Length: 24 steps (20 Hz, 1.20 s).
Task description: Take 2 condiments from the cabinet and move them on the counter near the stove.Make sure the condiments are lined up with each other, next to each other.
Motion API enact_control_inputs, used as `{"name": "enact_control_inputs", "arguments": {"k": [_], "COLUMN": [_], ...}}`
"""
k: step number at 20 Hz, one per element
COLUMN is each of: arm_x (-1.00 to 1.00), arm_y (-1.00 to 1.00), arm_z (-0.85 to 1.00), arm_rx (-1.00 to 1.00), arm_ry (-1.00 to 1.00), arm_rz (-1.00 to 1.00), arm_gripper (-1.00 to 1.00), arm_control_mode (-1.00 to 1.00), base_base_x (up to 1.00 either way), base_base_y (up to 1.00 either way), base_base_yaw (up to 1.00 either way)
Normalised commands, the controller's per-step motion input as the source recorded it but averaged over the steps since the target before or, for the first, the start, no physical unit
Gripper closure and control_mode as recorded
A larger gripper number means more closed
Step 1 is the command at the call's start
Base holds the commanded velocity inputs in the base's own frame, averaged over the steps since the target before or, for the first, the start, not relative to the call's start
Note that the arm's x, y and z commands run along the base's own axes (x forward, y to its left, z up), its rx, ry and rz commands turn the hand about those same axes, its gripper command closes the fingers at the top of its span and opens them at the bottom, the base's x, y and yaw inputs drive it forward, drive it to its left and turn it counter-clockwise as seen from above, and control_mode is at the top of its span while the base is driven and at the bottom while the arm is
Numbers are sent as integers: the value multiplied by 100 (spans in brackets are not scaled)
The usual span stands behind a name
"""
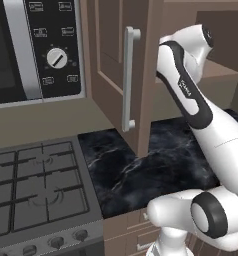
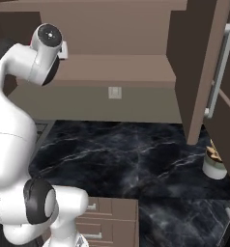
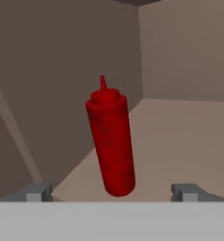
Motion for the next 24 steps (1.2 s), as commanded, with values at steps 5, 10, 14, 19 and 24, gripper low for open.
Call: {"name": "enact_control_inputs", "arguments": {"k": [5, 10, 14, 19, 24], "arm_x": [14, 22, 21, 25, 17], "arm_y": [26, 23, 10, 1, 9], "arm_z": [0, 0, 0, -4, -8], "arm_rx": [-2, -3, 0, -1, -2], "arm_ry": [5, 0, 0, 0, 0], "arm_rz": [6, 3, 3, 2, 1], "arm_gripper": [-100, -100, -100, -100, -100], "arm_control_mode": [-100, -100, -100, -100, -100], "base_base_x": [0, 0, 0, 0, 0], "base_base_y": [0, 0, 0, 0, 0], "base_base_yaw": [0, 0, 0, 0, 0]}}
